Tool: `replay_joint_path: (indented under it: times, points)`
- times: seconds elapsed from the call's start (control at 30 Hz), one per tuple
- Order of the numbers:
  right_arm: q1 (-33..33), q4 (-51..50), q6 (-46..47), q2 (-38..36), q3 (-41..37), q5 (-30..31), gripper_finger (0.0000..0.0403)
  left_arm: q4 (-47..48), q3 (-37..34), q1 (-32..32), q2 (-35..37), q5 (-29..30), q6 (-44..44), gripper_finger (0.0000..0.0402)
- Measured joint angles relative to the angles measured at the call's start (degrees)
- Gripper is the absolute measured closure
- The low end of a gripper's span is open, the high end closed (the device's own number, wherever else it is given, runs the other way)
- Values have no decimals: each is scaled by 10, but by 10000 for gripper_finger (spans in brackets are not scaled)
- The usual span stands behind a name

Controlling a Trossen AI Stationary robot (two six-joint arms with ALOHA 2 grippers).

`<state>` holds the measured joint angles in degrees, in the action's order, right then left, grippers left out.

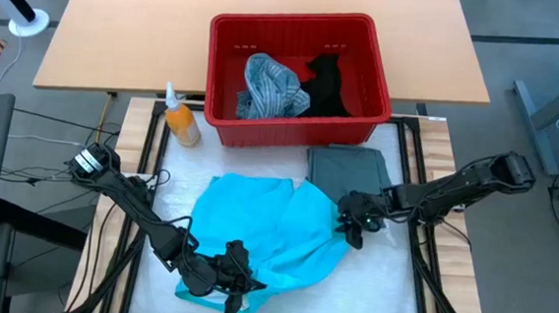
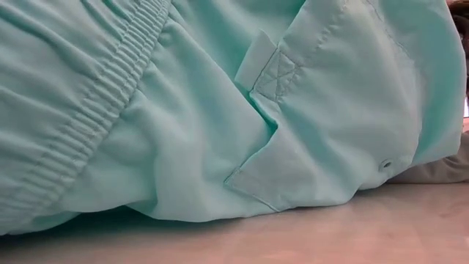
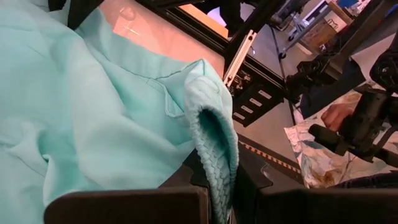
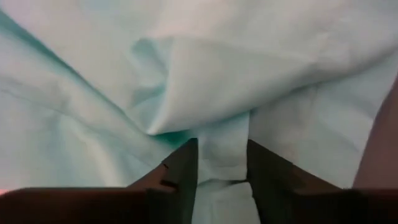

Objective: Fold Laundry from Bin
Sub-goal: Fold the light blue shorts

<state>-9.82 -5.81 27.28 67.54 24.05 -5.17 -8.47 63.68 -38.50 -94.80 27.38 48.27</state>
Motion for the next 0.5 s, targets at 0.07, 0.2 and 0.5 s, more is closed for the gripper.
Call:
replay_joint_path:
  times: [0.07,0.2,0.5]
  points:
    - [-4,12,8,9,0,-7,294,0,0,0,0,0,0,390]
    - [-8,24,8,10,6,-25,359,0,0,0,0,0,0,390]
    - [14,-81,8,-67,42,-59,378,-2,0,-1,0,-13,6,390]
